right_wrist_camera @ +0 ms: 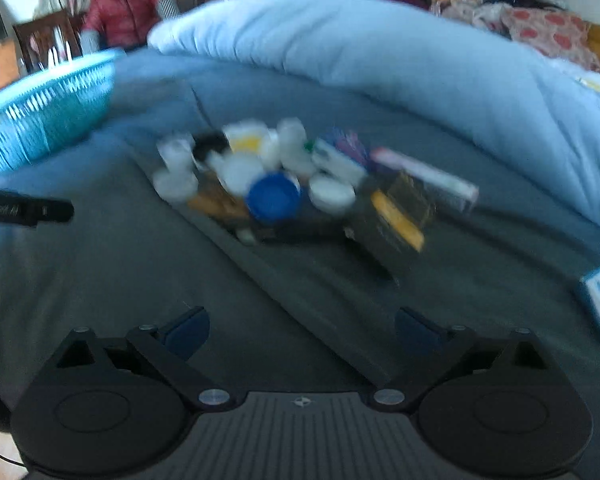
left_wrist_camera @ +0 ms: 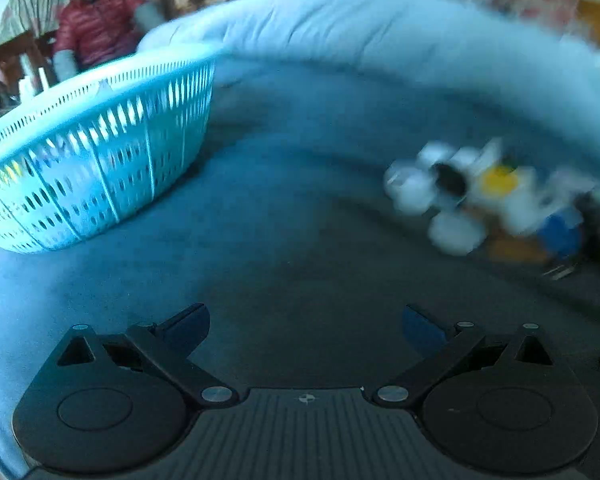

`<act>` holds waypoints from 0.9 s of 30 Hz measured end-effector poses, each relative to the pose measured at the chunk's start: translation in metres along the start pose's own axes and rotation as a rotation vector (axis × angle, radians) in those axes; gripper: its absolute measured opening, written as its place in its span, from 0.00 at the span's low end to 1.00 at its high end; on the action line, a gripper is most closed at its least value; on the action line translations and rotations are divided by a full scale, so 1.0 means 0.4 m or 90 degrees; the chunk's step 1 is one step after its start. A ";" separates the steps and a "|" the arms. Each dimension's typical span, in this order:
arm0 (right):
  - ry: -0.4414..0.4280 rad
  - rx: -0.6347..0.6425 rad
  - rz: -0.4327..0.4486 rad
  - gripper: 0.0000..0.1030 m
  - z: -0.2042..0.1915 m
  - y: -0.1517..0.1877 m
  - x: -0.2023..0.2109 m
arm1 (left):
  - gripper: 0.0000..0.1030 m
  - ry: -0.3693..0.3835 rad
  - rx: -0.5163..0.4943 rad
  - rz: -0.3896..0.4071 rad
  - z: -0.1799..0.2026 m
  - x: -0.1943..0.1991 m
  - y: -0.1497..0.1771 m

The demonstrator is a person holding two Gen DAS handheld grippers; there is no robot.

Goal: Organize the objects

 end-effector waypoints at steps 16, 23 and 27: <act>0.027 -0.125 -0.058 1.00 0.008 -0.008 -0.054 | 1.00 -0.007 0.070 -0.073 -0.039 -0.043 -0.009; 0.020 -0.127 -0.044 1.00 0.013 -0.011 -0.059 | 1.00 -0.013 0.065 -0.045 -0.028 -0.043 0.001; 0.023 -0.129 -0.039 1.00 0.011 -0.010 -0.057 | 1.00 -0.014 0.065 -0.040 -0.026 -0.040 0.004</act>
Point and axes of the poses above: each gripper's, at about its wrist camera, not at the fingertips, and x roughly against the way its jaws point, z to its right, y to its underside, the point moved 4 cm from there along -x, roughly the way its jaws point, and after that the axes turned 12 degrees about y, right-handed, at the moved point
